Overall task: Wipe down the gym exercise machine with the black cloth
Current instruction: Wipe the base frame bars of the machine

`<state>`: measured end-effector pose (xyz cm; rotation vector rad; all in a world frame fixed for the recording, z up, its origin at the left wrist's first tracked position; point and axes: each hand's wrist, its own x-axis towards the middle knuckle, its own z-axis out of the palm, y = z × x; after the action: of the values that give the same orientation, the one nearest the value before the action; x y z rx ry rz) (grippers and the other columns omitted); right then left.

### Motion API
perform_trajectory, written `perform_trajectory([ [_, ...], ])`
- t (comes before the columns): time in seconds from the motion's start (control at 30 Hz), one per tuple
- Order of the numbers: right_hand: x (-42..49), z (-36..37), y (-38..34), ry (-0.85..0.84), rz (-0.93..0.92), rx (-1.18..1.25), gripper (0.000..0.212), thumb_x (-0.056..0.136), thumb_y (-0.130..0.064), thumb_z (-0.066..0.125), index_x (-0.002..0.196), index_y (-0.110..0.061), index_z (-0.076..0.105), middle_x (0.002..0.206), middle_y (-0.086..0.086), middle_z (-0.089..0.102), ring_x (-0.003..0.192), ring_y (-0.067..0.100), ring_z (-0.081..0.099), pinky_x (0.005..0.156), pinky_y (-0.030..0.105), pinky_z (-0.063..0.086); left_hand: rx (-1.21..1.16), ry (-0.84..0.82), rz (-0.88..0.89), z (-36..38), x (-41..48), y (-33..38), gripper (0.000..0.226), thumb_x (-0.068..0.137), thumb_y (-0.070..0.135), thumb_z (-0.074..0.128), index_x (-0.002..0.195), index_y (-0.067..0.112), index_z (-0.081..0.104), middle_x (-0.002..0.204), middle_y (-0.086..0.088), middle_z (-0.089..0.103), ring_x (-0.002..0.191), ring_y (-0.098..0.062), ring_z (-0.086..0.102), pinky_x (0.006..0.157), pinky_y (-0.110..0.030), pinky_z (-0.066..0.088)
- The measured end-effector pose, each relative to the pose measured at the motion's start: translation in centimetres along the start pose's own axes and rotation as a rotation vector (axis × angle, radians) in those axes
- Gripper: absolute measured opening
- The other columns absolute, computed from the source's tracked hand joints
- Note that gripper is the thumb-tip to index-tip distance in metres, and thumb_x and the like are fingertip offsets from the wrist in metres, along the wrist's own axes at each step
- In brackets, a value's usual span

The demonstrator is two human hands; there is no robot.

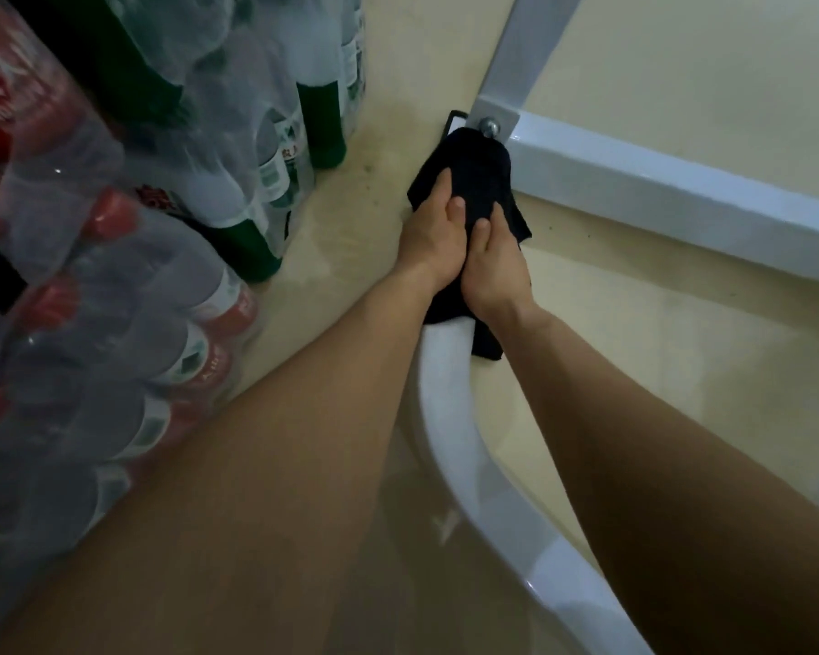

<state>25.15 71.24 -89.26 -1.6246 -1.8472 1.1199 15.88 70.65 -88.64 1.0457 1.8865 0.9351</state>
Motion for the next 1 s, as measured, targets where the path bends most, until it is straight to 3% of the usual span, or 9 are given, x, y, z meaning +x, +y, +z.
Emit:
perform_trajectory([
  [0.1,1.4,-0.2,-0.3,-0.005,-0.041,0.017,0.047,0.109,-0.028,0.024,0.152,-0.015,0.035,0.145,0.006,0.053,0.131,0.024,0.052,0.106,0.03,0.039,-0.023,0.013,0.003,-0.1,1.1,0.7,0.05,0.108,0.025,0.029,0.158,0.021,0.024,0.154,-0.012,0.042,0.137,-0.029,0.044,0.111,-0.032,0.034],
  [0.27,-3.0,-0.6,-0.3,-0.052,0.0,0.006,0.054,0.109,-0.027,0.027,0.161,-0.021,0.011,0.149,0.008,0.049,0.129,0.025,0.053,0.094,0.02,0.035,-0.055,-0.022,-0.025,-0.1,-3.9,-0.8,0.051,0.11,0.029,0.027,0.16,0.027,0.017,0.158,-0.007,0.038,0.139,-0.025,0.042,0.104,-0.021,0.03],
  [0.37,-6.1,-0.5,0.1,-0.073,-0.081,-0.006,0.056,0.109,-0.021,0.028,0.161,-0.021,0.006,0.165,0.004,0.022,0.146,0.011,0.028,0.106,0.005,0.026,-0.087,-0.047,-0.015,-0.5,-6.8,-1.9,0.051,0.11,0.029,0.028,0.16,0.028,0.016,0.159,-0.005,0.036,0.14,-0.022,0.041,0.097,-0.014,0.026],
  [0.43,-5.0,-0.4,0.0,-0.063,-0.16,-0.075,0.054,0.109,-0.018,0.028,0.16,-0.018,0.01,0.169,0.001,0.0,0.145,-0.002,0.008,0.092,-0.012,0.01,-0.08,-0.04,0.034,-0.6,-6.1,-1.7,0.052,0.11,0.024,0.028,0.159,0.03,0.013,0.161,-0.004,0.033,0.142,-0.02,0.039,0.102,-0.015,0.027],
  [0.5,-2.7,-0.3,0.0,-0.063,-0.182,-0.118,0.052,0.109,-0.019,0.027,0.16,-0.017,0.013,0.169,0.001,-0.002,0.144,-0.004,0.005,0.086,-0.015,0.006,-0.064,-0.044,0.104,-0.6,-4.3,-1.2,0.053,0.109,0.018,0.029,0.159,0.032,0.018,0.164,-0.001,0.024,0.147,-0.018,0.031,0.111,-0.018,0.024],
  [0.6,0.8,-0.7,0.2,-0.036,-0.222,-0.137,0.053,0.109,-0.021,0.025,0.16,-0.013,0.012,0.168,0.004,0.008,0.153,0.011,0.007,0.104,-0.005,0.005,-0.088,-0.038,0.145,-0.4,-0.6,-0.7,0.049,0.108,0.013,0.03,0.155,0.029,0.031,0.166,0.003,0.018,0.149,-0.014,0.024,0.109,-0.011,0.017],
  [0.67,2.6,-0.7,0.2,-0.033,-0.229,-0.115,0.054,0.109,-0.02,0.026,0.16,-0.013,0.011,0.168,0.005,0.013,0.154,0.015,0.012,0.12,0.017,0.013,-0.132,-0.034,0.138,-0.4,1.5,-0.4,0.048,0.108,0.013,0.031,0.154,0.028,0.035,0.165,0.003,0.02,0.149,-0.013,0.023,0.106,-0.008,0.015],
  [0.73,3.7,-0.8,0.0,-0.028,-0.208,-0.114,0.055,0.108,-0.02,0.026,0.16,-0.014,0.011,0.167,0.005,0.016,0.153,0.017,0.018,0.123,0.031,0.02,-0.146,-0.022,0.141,-0.2,2.9,-0.1,0.048,0.108,0.013,0.031,0.154,0.028,0.036,0.165,0.002,0.022,0.149,-0.013,0.023,0.105,-0.006,0.014],
  [1.0,4.5,-0.9,-1.0,-0.007,-0.16,-0.129,0.054,0.108,-0.021,0.027,0.16,-0.018,0.012,0.166,0.004,0.023,0.147,0.024,0.033,0.117,0.03,0.029,-0.109,-0.001,0.137,0.1,4.3,0.1,0.048,0.108,0.014,0.032,0.153,0.027,0.037,0.164,0.0,0.026,0.148,-0.015,0.027,0.107,-0.01,0.016],
])
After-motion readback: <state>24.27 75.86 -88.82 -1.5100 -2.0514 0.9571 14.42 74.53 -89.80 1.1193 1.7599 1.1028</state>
